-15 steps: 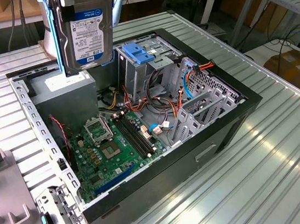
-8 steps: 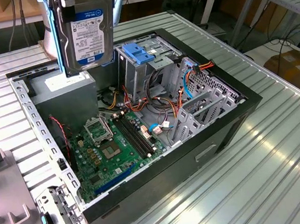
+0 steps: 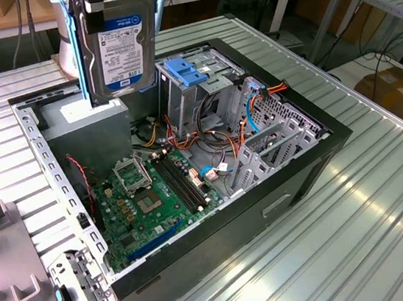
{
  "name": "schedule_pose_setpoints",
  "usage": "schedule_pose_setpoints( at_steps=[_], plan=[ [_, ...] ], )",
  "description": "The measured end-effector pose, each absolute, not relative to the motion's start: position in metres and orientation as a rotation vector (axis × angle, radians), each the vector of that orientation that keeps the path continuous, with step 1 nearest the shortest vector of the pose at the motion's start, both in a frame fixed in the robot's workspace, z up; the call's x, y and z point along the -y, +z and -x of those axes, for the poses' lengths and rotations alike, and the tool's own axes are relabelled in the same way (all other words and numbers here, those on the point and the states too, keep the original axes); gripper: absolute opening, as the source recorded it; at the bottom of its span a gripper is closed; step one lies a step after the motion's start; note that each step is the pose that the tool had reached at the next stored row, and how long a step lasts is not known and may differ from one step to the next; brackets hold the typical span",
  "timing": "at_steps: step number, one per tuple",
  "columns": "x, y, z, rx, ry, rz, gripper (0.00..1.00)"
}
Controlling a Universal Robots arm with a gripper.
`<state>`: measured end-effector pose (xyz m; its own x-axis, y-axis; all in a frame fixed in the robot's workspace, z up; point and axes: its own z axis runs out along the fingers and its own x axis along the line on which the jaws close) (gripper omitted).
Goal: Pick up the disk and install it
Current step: 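Insert the disk into the insertion slot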
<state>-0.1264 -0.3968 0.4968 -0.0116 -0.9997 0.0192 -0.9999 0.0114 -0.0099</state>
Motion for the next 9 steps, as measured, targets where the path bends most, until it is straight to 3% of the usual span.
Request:
schedule_pose_setpoints(
  at_steps=[9],
  plan=[
    [0.4019, 0.4968, 0.1264, 2.23, 0.032, -2.204, 0.37]
  ],
)
